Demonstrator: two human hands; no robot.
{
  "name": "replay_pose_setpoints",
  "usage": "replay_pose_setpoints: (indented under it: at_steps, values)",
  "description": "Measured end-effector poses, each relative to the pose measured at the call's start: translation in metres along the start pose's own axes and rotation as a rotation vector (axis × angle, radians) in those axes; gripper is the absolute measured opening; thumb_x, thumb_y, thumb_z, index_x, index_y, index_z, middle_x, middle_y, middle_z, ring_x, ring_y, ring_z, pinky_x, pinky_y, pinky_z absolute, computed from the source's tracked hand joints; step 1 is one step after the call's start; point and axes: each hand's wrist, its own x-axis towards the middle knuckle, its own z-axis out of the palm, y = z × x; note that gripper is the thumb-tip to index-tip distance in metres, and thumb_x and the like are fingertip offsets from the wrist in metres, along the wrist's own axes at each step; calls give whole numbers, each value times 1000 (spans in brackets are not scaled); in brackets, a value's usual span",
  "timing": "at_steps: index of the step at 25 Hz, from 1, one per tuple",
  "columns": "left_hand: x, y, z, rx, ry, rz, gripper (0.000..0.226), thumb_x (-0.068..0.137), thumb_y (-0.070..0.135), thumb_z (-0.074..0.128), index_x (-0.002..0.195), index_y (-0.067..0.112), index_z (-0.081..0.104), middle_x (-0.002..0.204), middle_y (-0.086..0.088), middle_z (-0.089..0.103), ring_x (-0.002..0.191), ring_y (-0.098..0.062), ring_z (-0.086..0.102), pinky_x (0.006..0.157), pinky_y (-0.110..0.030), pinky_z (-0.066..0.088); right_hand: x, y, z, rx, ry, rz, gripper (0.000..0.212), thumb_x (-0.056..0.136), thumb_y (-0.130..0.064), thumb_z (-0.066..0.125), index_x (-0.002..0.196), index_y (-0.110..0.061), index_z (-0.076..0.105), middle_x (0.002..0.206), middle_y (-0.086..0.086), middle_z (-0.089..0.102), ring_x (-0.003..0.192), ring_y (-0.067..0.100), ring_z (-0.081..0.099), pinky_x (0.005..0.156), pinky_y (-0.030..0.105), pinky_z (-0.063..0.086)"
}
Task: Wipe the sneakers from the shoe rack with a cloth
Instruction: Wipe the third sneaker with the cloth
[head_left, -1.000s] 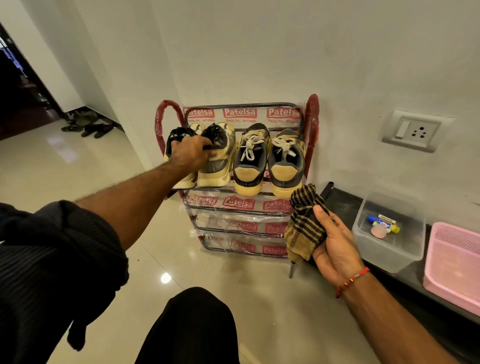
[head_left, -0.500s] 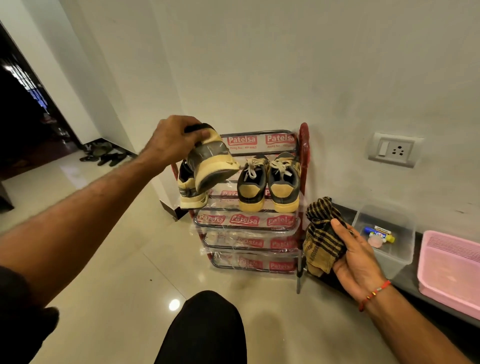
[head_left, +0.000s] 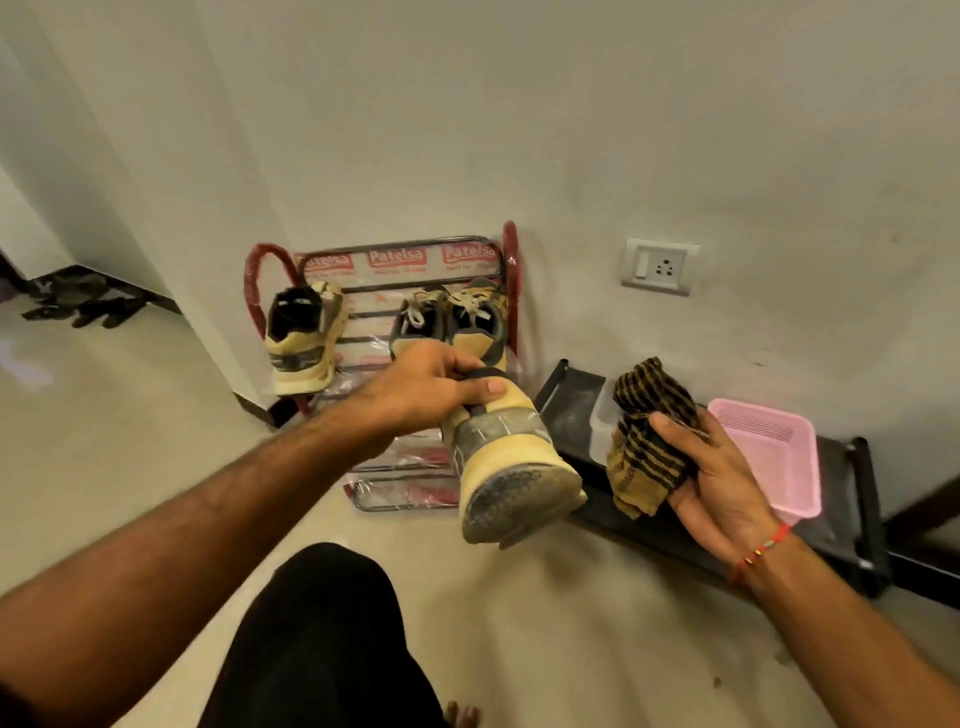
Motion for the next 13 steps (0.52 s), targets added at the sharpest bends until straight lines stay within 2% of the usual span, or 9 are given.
replay_pose_setpoints:
  at_steps: [3,5,7,9,11,13]
  values:
    - [22,-25,71,-136,-101,-119,20,97,33,66,98,16,77,83,-2,75,68,-9,67,58,-25,52,-15,-10,-15,-214,88,-100,58,72,-21,79,127,-12,61,122,20,67,101,28,68,79,39,59]
    - [37,-46,110,-190,-160,-161,26,99,36,62,97,15,77,85,-6,76,71,-13,68,63,-29,54,-21,-14,-27,-358,118,-154,53,73,-24,80,123,-16,64,117,18,70,98,30,69,82,42,58]
    - [47,-63,135,-198,-190,-147,29,102,36,58,98,15,78,90,-7,78,78,-18,70,72,-35,55,-25,-16,-38,-481,115,-191,45,78,-24,78,121,-22,66,114,10,72,103,30,69,87,44,56]
    - [59,-70,152,-197,-203,-128,29,103,35,56,100,15,78,94,-6,78,82,-17,70,74,-34,55,-24,-15,-42,-634,62,-218,42,82,-25,76,122,-26,65,114,1,72,108,23,68,91,40,56]
    - [71,-72,157,-208,-183,-132,29,103,31,56,99,13,78,91,-7,77,80,-16,67,68,-28,52,-21,-5,-35,-834,-56,-284,40,85,-23,75,124,-25,65,115,-8,70,111,13,66,94,34,54]
    - [78,-71,158,-245,-178,-114,30,102,29,56,95,9,77,85,-7,74,78,-18,63,69,-27,47,-18,13,-29,-1129,-226,-430,37,90,-23,73,126,-21,66,122,-4,65,115,14,61,99,35,51]
